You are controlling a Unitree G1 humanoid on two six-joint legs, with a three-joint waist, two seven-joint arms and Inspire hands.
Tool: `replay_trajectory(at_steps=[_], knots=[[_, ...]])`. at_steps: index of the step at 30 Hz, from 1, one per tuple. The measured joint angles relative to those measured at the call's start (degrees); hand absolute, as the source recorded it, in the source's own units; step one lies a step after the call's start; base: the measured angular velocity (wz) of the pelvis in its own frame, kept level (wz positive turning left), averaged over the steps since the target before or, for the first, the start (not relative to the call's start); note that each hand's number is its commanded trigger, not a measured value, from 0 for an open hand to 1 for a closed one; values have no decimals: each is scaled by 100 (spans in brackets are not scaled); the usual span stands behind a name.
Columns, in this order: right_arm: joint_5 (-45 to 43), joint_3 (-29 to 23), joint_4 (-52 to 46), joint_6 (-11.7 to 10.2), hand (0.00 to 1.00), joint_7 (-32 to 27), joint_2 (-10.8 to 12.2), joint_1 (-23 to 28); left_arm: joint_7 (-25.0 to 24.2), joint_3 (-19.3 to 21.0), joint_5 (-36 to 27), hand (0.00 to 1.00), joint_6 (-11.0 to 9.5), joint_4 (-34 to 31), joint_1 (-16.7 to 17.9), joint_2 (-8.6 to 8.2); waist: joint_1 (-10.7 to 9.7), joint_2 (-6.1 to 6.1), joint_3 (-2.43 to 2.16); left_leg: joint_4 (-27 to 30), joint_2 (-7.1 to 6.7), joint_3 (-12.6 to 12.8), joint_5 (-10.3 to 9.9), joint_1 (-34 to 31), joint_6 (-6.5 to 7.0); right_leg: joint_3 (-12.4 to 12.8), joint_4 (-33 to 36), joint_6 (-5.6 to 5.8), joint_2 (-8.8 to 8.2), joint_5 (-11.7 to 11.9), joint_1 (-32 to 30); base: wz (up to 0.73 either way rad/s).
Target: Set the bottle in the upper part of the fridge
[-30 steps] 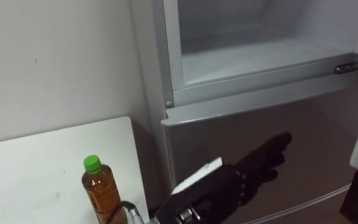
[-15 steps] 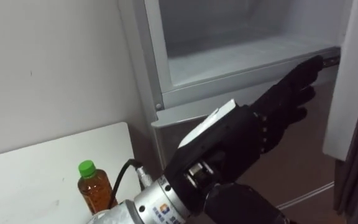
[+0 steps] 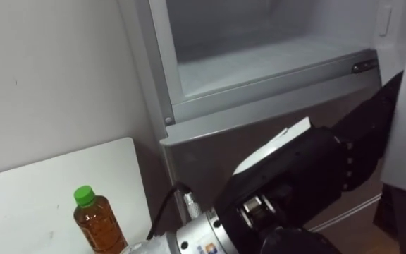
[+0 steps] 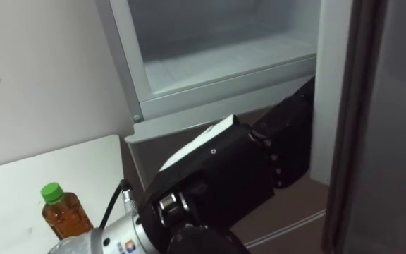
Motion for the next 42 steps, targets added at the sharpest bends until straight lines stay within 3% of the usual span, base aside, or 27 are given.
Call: replay_trajectory(at_steps=[6,10,14,22,33,38,42], knots=[[23,-5,-7,0,0,24,7,-52,-101,-123,-13,0,-150,112,-6,-73,-138,-15,11,11,-1,-8,0,-70,0,-62,8,-1,-5,1,-54,2],[201,-12,-3,-8,0,54,0,-23,-139,-256,-14,0,-357,305,-3,-118,-167,-34,24,-22,-1,24,0,47,0,48,-2,0,0,0,11,-10],[260,-16,6,-23,0,61,-1,-22,-133,-321,-12,0,-421,420,-2,-190,-230,-35,24,-32,0,39,0,67,0,57,4,0,0,0,11,-1],[257,-74,106,-86,0,72,-9,-20,-134,-453,-7,0,-686,684,11,-207,-290,-59,24,-48,3,72,0,144,0,88,4,-1,6,1,47,-3],[259,-64,164,-160,0,68,-25,-20,-139,-667,-13,0,-828,807,22,-224,-298,-173,19,-44,4,71,0,151,0,85,7,-1,9,1,70,0],[259,-3,147,-205,0,113,-24,-34,-222,-737,-160,0,-946,939,118,-266,-294,-175,18,-44,5,71,0,170,0,93,9,-1,14,1,82,-1],[267,-7,132,-205,0,126,-23,-38,-275,-955,-273,0,-1053,1211,421,-242,-299,-192,22,-46,5,73,0,170,0,127,3,-1,19,1,76,-2]])
